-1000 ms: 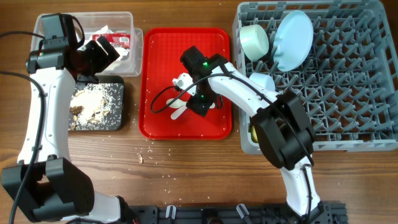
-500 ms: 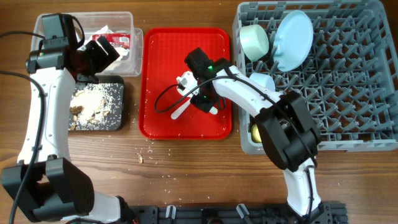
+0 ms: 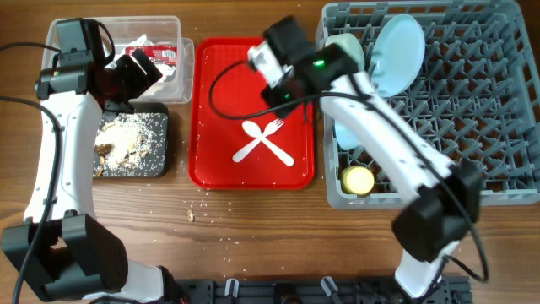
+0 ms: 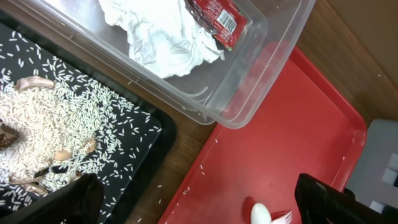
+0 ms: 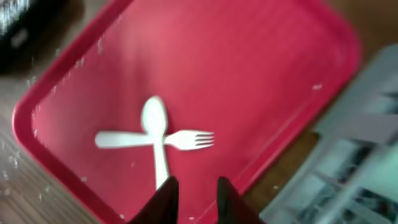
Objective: Sort waste into correct bins and load items into the dishwasher rack
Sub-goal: 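Grasp the white spoon on the red tray with the right gripper, then drop the white spoon into the rack with the right gripper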
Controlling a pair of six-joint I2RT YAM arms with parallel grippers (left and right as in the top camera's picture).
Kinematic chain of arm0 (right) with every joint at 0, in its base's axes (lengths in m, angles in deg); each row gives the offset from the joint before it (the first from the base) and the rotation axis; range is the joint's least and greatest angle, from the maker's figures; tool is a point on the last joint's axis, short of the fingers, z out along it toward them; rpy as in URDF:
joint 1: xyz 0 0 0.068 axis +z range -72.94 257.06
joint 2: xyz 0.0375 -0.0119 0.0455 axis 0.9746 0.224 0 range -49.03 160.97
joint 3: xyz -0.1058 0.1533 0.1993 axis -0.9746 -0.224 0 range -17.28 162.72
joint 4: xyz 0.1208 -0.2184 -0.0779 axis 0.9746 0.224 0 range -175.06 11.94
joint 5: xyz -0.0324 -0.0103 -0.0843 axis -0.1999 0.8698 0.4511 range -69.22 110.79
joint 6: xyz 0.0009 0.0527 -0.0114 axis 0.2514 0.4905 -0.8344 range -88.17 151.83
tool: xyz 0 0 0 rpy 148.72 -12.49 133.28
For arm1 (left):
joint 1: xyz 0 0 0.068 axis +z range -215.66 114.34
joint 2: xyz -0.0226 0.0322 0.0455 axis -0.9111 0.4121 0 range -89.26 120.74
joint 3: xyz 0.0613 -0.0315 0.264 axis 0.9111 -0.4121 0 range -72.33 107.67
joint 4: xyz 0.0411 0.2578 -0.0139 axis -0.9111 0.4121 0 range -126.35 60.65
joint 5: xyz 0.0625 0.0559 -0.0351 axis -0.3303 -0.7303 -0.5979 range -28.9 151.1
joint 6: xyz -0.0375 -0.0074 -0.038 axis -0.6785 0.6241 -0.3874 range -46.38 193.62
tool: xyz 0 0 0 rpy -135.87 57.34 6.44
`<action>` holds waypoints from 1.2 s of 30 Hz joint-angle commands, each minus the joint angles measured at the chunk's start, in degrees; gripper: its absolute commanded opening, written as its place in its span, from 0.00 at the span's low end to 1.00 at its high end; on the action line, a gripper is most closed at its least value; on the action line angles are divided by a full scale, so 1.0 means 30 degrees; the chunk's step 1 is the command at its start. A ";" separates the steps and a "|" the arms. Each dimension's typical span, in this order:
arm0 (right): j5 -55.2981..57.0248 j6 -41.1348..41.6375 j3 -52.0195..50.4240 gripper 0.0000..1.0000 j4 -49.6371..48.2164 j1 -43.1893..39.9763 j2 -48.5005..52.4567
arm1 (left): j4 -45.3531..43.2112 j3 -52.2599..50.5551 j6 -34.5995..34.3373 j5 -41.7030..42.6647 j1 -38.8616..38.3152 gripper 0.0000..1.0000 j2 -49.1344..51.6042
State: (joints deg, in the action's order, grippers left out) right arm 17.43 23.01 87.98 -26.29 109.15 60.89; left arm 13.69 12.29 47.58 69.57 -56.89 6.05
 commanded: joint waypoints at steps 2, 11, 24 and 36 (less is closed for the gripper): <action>-0.1552 -0.0976 -0.0867 0.49 -0.0685 -0.0044 0.1166 | -0.0036 0.0240 0.0022 0.0160 0.0029 1.00 0.0036; -0.2426 -0.3956 -0.1486 0.57 0.0044 0.0911 0.5202 | -0.0036 0.0240 0.0022 0.0160 0.0029 1.00 0.0036; -0.2266 -0.4204 -0.1501 0.09 0.0219 0.0903 0.8677 | -0.0036 0.0240 0.0022 0.0160 0.0029 1.00 0.0036; -0.1909 -0.2506 -0.0146 0.04 0.1931 0.0903 0.6025 | -0.0036 0.0240 0.0022 0.0160 0.0029 1.00 0.0036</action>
State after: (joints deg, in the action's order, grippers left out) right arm 11.20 13.59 85.64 -20.79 111.62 82.36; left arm 13.69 12.29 47.58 69.57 -56.89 6.05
